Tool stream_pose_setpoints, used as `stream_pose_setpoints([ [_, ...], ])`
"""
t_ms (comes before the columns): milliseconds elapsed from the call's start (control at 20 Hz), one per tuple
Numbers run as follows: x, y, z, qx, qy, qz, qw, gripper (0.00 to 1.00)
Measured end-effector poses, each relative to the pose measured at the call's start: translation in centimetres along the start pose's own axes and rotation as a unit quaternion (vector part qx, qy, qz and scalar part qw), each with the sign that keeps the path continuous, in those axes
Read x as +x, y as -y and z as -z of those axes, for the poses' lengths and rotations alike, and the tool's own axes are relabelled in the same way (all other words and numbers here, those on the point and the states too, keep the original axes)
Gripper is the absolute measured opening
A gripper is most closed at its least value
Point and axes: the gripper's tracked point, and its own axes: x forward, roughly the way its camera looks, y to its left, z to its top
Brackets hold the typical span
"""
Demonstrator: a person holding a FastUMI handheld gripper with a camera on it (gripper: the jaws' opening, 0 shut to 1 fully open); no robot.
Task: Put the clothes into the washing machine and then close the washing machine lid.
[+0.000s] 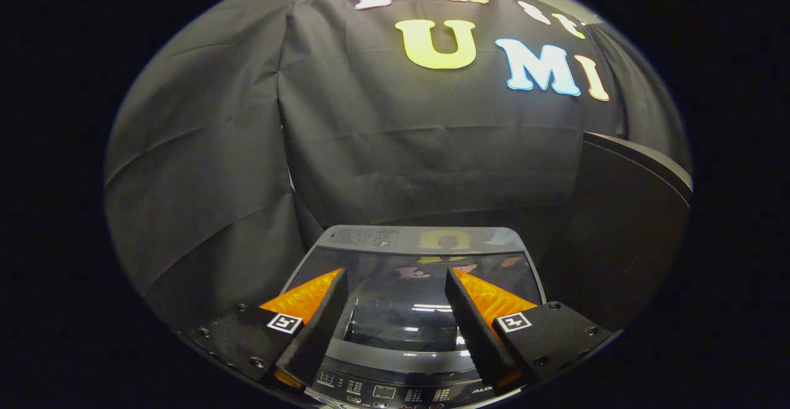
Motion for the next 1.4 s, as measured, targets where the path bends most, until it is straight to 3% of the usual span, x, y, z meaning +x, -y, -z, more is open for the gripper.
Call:
stream_pose_setpoints([
  [400, -4.1, -0.2, -2.9, -0.009, 0.036, -0.009, 0.999, 0.98],
  [700, -9.5, 0.8, -7.5, -0.008, 0.085, -0.008, 0.996, 0.98],
  [1150, -19.8, 6.4, -13.2, -0.028, 0.16, -0.006, 0.987, 0.98],
  [1400, -25.3, 11.2, -13.7, -0.029, 0.178, 0.004, 0.984, 0.98],
])
